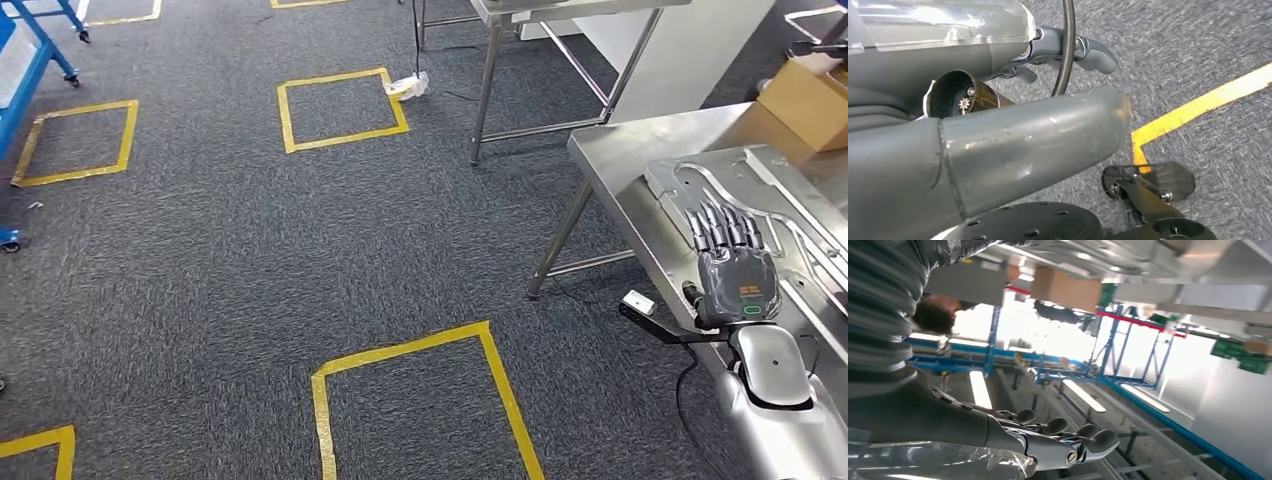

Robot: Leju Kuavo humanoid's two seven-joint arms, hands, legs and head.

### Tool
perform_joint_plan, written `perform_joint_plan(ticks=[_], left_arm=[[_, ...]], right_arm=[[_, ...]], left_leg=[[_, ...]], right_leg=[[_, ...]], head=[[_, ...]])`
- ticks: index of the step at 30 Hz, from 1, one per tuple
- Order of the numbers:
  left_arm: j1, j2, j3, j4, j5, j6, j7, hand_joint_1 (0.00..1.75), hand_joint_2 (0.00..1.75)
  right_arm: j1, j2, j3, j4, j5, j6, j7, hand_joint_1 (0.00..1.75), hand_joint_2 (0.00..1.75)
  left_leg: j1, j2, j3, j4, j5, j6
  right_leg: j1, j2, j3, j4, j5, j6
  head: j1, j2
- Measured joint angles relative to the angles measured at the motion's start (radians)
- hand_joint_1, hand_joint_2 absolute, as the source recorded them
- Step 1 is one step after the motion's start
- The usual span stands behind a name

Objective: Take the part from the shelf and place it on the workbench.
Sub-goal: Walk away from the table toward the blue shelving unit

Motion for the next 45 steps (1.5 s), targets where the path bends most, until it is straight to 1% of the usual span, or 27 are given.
perform_joint_plan(ticks=[1, 3, 4, 5, 6, 8, 10, 12, 13, 14, 16, 18, 21, 22, 24, 25, 27, 28, 29, 32, 34, 36, 38, 40, 42, 43, 45], left_arm=[[-0.002, -0.001, 0.001, 0.0, -0.001, -0.001, 0.001, 0.0, 0.0], [-0.006, -0.003, 0.003, 0.0, -0.003, -0.002, 0.003, 0.0, 0.0], [-0.007, -0.005, 0.005, 0.0, -0.005, -0.002, 0.004, 0.0, 0.0], [-0.007, -0.006, 0.006, 0.0, -0.007, -0.004, 0.005, 0.0, 0.0], [-0.006, -0.007, 0.006, 0.0, -0.01, -0.005, 0.006, 0.0, 0.0], [-0.004, -0.009, 0.007, 0.0, -0.015, -0.007, 0.006, 0.0, 0.0], [-0.006, -0.01, 0.01, 0.0, -0.017, -0.004, 0.004, 0.0, 0.0], [-0.003, -0.012, 0.016, 0.0, -0.014, 0.002, 0.001, 0.0, 0.0], [0.0, -0.012, 0.019, 0.0, -0.012, 0.005, 0.001, 0.0, 0.0], [0.003, -0.012, 0.022, 0.0, -0.01, 0.008, 0.0, 0.0, 0.0], [0.008, -0.012, 0.03, 0.0, -0.007, 0.014, 0.0, 0.0, 0.0], [0.01, -0.012, 0.038, 0.0, -0.004, 0.019, 0.003, 0.0, 0.0], [0.017, -0.011, 0.049, 0.0, -0.002, 0.027, 0.012, 0.0, 0.0], [0.019, -0.011, 0.052, 0.0, -0.002, 0.029, 0.016, 0.0, 0.0], [0.019, -0.011, 0.059, 0.0, -0.002, 0.033, 0.026, 0.0, 0.0], [0.018, -0.011, 0.063, 0.0, -0.001, 0.035, 0.03, 0.0, 0.0], [0.016, -0.011, 0.071, 0.0, 0.002, 0.038, 0.039, 0.0, 0.0], [0.017, -0.011, 0.074, 0.0, 0.003, 0.038, 0.042, 0.0, 0.0], [0.018, -0.011, 0.078, 0.0, 0.006, 0.038, 0.045, 0.0, 0.0], [0.015, -0.012, 0.088, 0.0, 0.008, 0.033, 0.047, 0.0, 0.0], [0.014, -0.013, 0.091, 0.0, 0.002, 0.027, 0.047, 0.0, 0.0], [0.015, -0.013, 0.092, 0.0, -0.004, 0.024, 0.044, 0.0, 0.0], [0.013, -0.014, 0.093, 0.0, -0.008, 0.023, 0.04, 0.0, 0.0], [0.009, -0.016, 0.095, 0.0, -0.009, 0.022, 0.037, 0.0, 0.0], [0.007, -0.017, 0.097, 0.0, -0.009, 0.021, 0.036, 0.0, 0.0], [0.007, -0.017, 0.097, 0.0, -0.009, 0.021, 0.036, 0.0, 0.0], [0.008, -0.018, 0.098, 0.0, -0.009, 0.02, 0.036, 0.0, 0.0]], right_arm=[[-0.005, 0.008, 0.002, 0.009, -0.023, 0.0, -0.013, 0.0, 1.75], [-0.007, 0.03, 0.008, 0.03, -0.069, -0.002, -0.036, 0.0, 1.75], [-0.006, 0.043, 0.011, 0.04, -0.085, -0.003, -0.045, 0.0, 1.75], [-0.004, 0.059, 0.015, 0.05, -0.1, -0.004, -0.053, 0.0, 1.75], [-0.003, 0.08, 0.02, 0.062, -0.117, -0.005, -0.062, 0.0, 1.75], [0.009, 0.135, 0.026, 0.112, -0.164, -0.019, -0.085, 0.0, 1.75], [0.037, 0.196, 0.029, 0.205, -0.216, -0.043, -0.112, 0.0, 1.75], [0.069, 0.259, 0.029, 0.326, -0.276, -0.056, -0.143, 0.0, 1.75], [0.085, 0.29, 0.028, 0.391, -0.31, -0.057, -0.156, 0.0, 1.75], [0.1, 0.317, 0.026, 0.454, -0.342, -0.054, -0.164, 0.0, 1.75], [0.13, 0.361, 0.011, 0.569, -0.403, -0.029, -0.163, 0.0, 1.75], [0.157, 0.39, -0.016, 0.66, -0.462, 0.019, -0.147, 0.0, 1.75], [0.2, 0.422, -0.072, 0.754, -0.536, 0.097, -0.103, 0.0, 1.75], [0.215, 0.431, -0.091, 0.779, -0.558, 0.128, -0.076, 0.0, 1.75], [0.242, 0.443, -0.13, 0.824, -0.607, 0.2, 0.005, 0.0, 1.75], [0.256, 0.447, -0.154, 0.844, -0.632, 0.234, 0.053, 0.0, 1.75], [0.285, 0.454, -0.203, 0.873, -0.665, 0.278, 0.125, 0.0, 1.75], [0.295, 0.458, -0.224, 0.883, -0.674, 0.286, 0.141, 0.0, 1.75], [0.302, 0.461, -0.241, 0.89, -0.681, 0.29, 0.147, 0.0, 1.75], [0.307, 0.469, -0.282, 0.901, -0.701, 0.291, 0.131, 0.0, 1.75], [0.301, 0.473, -0.303, 0.907, -0.697, 0.283, 0.096, 0.0, 1.75], [0.291, 0.478, -0.314, 0.909, -0.679, 0.265, 0.055, 0.0, 1.75], [0.287, 0.484, -0.316, 0.909, -0.659, 0.247, 0.023, 0.0, 1.75], [0.288, 0.487, -0.317, 0.91, -0.65, 0.236, 0.007, 0.0, 1.75], [0.289, 0.487, -0.319, 0.912, -0.645, 0.231, 0.001, 0.0, 1.75], [0.289, 0.487, -0.321, 0.912, -0.642, 0.23, -0.001, 0.0, 1.75], [0.288, 0.487, -0.321, 0.913, -0.635, 0.228, 0.002, 0.0, 1.75]], left_leg=[[0.001, -0.013, -0.003, 0.004, 0.0, -0.004], [0.005, -0.037, -0.015, 0.011, 0.002, -0.016], [0.007, -0.05, -0.021, 0.011, 0.006, -0.023], [0.01, -0.065, -0.026, 0.01, 0.009, -0.031], [0.011, -0.061, -0.029, 0.013, 0.009, -0.036], [0.006, -0.009, -0.05, 0.059, -0.021, -0.041], [0.003, 0.056, -0.106, 0.177, -0.082, -0.041], [0.003, 0.075, -0.152, 0.275, -0.12, -0.045], [0.004, 0.079, -0.151, 0.277, -0.114, -0.047], [0.004, 0.086, -0.129, 0.242, -0.092, -0.049], [0.001, 0.12, -0.048, 0.106, -0.038, -0.048], [-0.005, 0.148, 0.004, 0.017, -0.018, -0.041], [-0.008, 0.129, 0.014, 0.003, -0.025, -0.027], [-0.007, 0.119, 0.017, -0.001, -0.025, -0.021], [-0.002, 0.102, 0.024, -0.009, -0.022, -0.012], [-0.002, 0.092, 0.025, -0.009, -0.022, -0.01], [-0.004, 0.065, 0.025, -0.009, -0.022, -0.008], [-0.004, 0.051, 0.026, -0.008, -0.022, -0.007], [-0.005, 0.037, 0.027, -0.007, -0.023, -0.008], [-0.005, 0.011, 0.03, 0.001, -0.028, -0.013], [-0.006, 0.002, 0.025, 0.006, -0.029, -0.02], [-0.005, -0.007, 0.021, 0.007, -0.028, -0.03], [-0.007, 0.014, 0.01, 0.032, -0.048, -0.04], [-0.006, 0.056, -0.032, 0.129, -0.108, -0.048], [-0.001, 0.076, -0.087, 0.256, -0.167, -0.055], [0.002, 0.08, -0.101, 0.292, -0.176, -0.058], [0.006, 0.091, -0.074, 0.249, -0.139, -0.06]], right_leg=[[-0.002, 0.028, 0.026, -0.062, 0.03, -0.001], [-0.002, 0.071, 0.056, -0.133, 0.047, -0.004], [0.0, 0.074, 0.058, -0.137, 0.043, -0.006], [0.002, 0.061, 0.06, -0.142, 0.043, -0.01], [0.003, 0.046, 0.064, -0.146, 0.045, -0.016], [0.006, 0.015, 0.075, -0.16, 0.05, -0.031], [0.013, -0.02, 0.081, -0.165, 0.05, -0.042], [0.019, -0.057, 0.082, -0.166, 0.046, -0.047], [0.019, -0.073, 0.082, -0.165, 0.044, -0.048], [0.019, -0.089, 0.083, -0.165, 0.042, -0.048], [0.02, -0.117, 0.089, -0.163, 0.033, -0.042], [0.025, -0.139, 0.096, -0.161, 0.024, -0.033], [0.025, -0.16, 0.107, -0.161, 0.014, -0.019], [0.022, -0.145, 0.109, -0.154, 0.004, -0.014], [0.016, -0.084, 0.083, -0.088, -0.043, -0.008], [0.014, -0.052, 0.054, -0.024, -0.077, -0.007], [0.014, -0.027, -0.013, 0.104, -0.123, -0.007], [0.014, -0.023, -0.03, 0.127, -0.117, -0.008], [0.014, -0.021, -0.028, 0.109, -0.09, -0.01], [0.013, 0.005, 0.045, -0.079, 0.021, -0.018], [0.016, 0.022, 0.066, -0.133, 0.034, -0.023], [0.017, 0.018, 0.066, -0.139, 0.036, -0.032], [0.014, 0.004, 0.072, -0.148, 0.042, -0.045], [0.014, -0.017, 0.075, -0.154, 0.045, -0.055], [0.017, -0.042, 0.075, -0.154, 0.044, -0.059], [0.018, -0.055, 0.075, -0.154, 0.043, -0.059], [0.018, -0.078, 0.077, -0.153, 0.041, -0.058]], head=[[0.0, 0.0], [0.0, 0.0], [0.0, 0.0], [0.0, 0.0], [0.0, 0.0], [-0.003, 0.0], [-0.006, 0.0], [-0.006, 0.0], [-0.006, 0.0], [-0.006, 0.0], [-0.007, 0.0], [-0.006, 0.0], [-0.005, 0.0], [-0.005, 0.0], [-0.005, 0.0], [-0.004, 0.0], [-0.004, 0.0], [-0.004, 0.0], [-0.004, 0.0], [-0.004, 0.0], [-0.004, 0.0], [-0.005, 0.0], [-0.005, 0.0], [-0.006, 0.0], [-0.007, 0.0], [-0.007, 0.0], [-0.007, 0.0]])
